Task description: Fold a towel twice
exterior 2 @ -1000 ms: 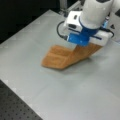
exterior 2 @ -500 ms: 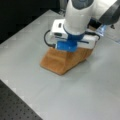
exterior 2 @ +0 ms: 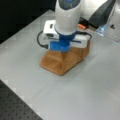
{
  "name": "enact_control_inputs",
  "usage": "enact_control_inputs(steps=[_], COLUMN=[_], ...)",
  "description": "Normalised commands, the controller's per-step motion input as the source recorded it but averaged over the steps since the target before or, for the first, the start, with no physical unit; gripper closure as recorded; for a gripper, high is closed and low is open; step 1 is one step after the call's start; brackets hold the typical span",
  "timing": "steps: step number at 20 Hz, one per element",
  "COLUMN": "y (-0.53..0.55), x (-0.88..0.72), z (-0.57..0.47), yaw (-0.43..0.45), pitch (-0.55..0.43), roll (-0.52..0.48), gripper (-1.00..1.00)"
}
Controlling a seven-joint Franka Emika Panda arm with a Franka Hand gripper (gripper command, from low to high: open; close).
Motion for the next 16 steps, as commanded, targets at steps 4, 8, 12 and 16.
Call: enact_control_inputs(steps=[4,8,12,16], y=[-0.09,-0.16,-0.29,-0.28], x=[0.36,0.42,0.48,0.46], z=[0.04,0.06,0.05,0.0], yaw=[0.054,0.161,0.241,0.182], pitch=[0.123,0.086,0.062,0.069], roll=[0.08,0.069,0.05,0.043], gripper=[1.0,1.0,1.0,1.0])
